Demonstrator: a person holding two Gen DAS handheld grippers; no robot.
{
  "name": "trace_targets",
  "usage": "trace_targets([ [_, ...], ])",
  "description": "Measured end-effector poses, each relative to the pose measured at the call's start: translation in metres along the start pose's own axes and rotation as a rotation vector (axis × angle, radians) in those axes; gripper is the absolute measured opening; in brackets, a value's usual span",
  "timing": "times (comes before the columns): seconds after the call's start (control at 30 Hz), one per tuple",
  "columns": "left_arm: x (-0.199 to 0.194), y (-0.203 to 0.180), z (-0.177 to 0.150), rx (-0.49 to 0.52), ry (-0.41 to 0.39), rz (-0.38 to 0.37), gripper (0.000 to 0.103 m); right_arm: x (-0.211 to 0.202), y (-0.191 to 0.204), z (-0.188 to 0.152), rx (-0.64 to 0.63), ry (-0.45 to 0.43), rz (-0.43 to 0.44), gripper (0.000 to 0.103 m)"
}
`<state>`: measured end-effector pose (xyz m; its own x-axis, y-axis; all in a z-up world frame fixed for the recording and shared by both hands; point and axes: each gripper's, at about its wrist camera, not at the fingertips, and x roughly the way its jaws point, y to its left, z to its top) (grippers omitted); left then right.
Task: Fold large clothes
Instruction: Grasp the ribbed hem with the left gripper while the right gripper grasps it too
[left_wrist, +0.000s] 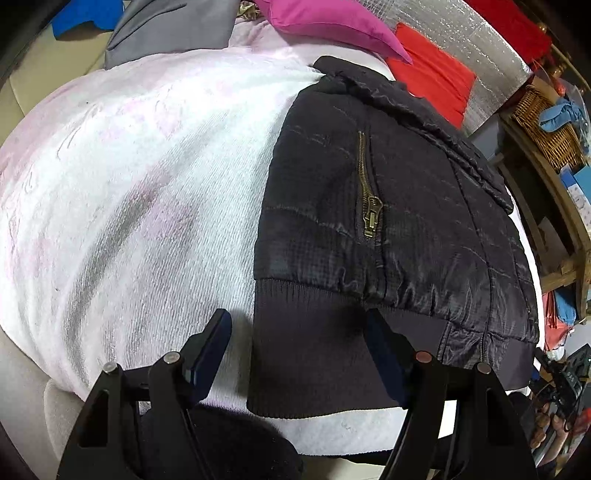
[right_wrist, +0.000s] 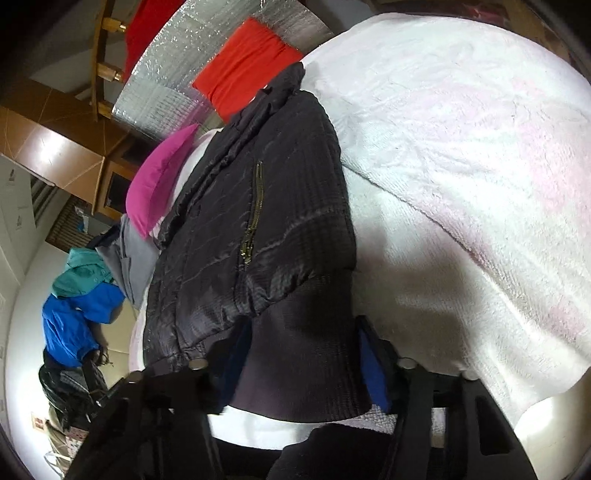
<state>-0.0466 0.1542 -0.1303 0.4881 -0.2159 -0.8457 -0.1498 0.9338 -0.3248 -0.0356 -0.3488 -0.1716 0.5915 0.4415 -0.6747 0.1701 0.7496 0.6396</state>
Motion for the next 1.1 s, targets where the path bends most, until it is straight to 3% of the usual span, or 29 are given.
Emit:
trace_targets([
  [0.03, 0.001, 0.000, 0.000, 0.000, 0.005, 0.002, 0.074, 0.001, 0.000, 0.000, -0.002, 0.005, -0.010, 0.038],
  [0.13, -0.002, 0.000, -0.002, 0.015, 0.004, 0.009, 0.071, 0.001, 0.003, 0.000, -0.024, 0.006, -0.044, 0.029],
  [0.17, -0.001, -0.002, 0.000, 0.022, 0.003, 0.008, 0.065, 0.001, 0.004, 0.000, -0.035, 0.008, -0.053, 0.026],
  [0.2, -0.001, -0.003, 0.000, 0.027, 0.001, 0.006, 0.051, 0.001, 0.005, 0.001, -0.042, 0.010, -0.059, 0.025],
  [0.37, 0.000, -0.002, 0.000, 0.029, 0.008, 0.007, 0.038, 0.001, 0.016, -0.001, -0.093, 0.012, -0.092, 0.017],
  [0.5, -0.003, 0.001, 0.001, 0.013, 0.012, -0.015, 0.038, -0.001, 0.011, 0.001, -0.051, 0.010, -0.064, 0.021],
  [0.63, -0.006, 0.004, 0.001, -0.007, 0.007, -0.033, 0.054, -0.001, 0.007, 0.005, -0.035, 0.000, -0.039, 0.026],
  [0.77, -0.002, -0.001, 0.001, 0.022, 0.017, -0.005, 0.052, 0.005, 0.003, 0.008, -0.024, 0.023, -0.030, 0.027],
  [0.8, -0.001, -0.004, 0.002, 0.036, 0.021, 0.010, 0.036, 0.005, 0.004, 0.008, -0.029, 0.026, -0.034, 0.027],
  [0.87, -0.001, -0.008, 0.002, 0.053, 0.020, 0.037, 0.023, 0.005, 0.007, 0.009, -0.046, 0.038, -0.036, 0.014],
  [0.9, -0.002, -0.009, 0.002, 0.055, 0.016, 0.032, 0.012, 0.003, 0.009, 0.009, -0.053, 0.039, -0.033, 0.012],
  [1.1, -0.037, -0.016, -0.001, 0.088, -0.060, -0.013, 0.008, -0.023, 0.033, 0.015, -0.115, 0.019, -0.001, 0.008],
])
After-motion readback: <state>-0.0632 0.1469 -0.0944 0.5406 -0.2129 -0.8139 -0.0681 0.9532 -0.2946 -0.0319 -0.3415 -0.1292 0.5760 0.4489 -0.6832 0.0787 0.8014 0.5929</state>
